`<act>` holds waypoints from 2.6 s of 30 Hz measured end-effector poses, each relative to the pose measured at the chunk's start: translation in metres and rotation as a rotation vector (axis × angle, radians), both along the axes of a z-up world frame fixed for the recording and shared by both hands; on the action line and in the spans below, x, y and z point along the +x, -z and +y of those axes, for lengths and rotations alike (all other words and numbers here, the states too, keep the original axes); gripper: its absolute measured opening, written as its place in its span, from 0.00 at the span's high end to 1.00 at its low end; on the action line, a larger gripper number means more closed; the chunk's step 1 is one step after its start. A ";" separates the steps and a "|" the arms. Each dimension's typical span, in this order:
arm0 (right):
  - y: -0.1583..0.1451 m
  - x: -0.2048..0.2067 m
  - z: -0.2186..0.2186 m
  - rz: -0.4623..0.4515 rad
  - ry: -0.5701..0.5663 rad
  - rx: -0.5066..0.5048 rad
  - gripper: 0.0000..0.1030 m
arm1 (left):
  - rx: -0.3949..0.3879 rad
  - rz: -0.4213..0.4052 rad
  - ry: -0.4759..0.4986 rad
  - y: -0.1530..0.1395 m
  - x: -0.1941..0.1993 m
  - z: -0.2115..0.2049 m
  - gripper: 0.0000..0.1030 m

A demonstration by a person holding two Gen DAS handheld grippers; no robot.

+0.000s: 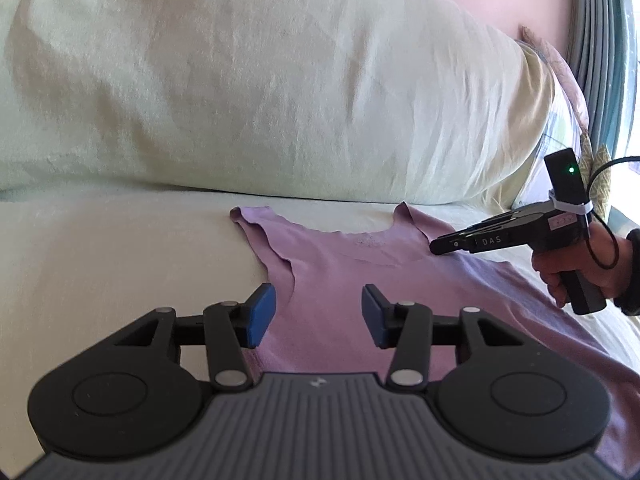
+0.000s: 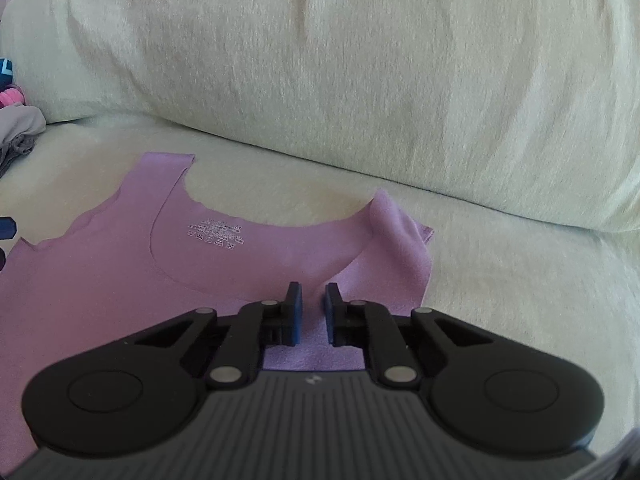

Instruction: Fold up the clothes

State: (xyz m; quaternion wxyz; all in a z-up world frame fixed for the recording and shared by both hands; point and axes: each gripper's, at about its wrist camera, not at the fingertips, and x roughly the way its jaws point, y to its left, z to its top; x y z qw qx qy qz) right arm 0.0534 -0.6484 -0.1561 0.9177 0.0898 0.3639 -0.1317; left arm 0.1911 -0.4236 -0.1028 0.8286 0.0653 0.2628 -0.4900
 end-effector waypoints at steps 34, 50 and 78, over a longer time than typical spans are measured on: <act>-0.003 -0.058 0.018 -0.064 0.088 0.123 0.71 | 0.148 0.188 0.127 0.015 0.073 -0.012 1.00; -0.036 -0.215 0.065 0.013 0.161 0.121 0.58 | 0.199 0.163 0.052 -0.017 0.000 0.043 0.67; -0.024 -0.395 0.113 -0.031 0.231 0.280 0.58 | 0.419 0.333 0.088 -0.017 -0.174 0.117 1.00</act>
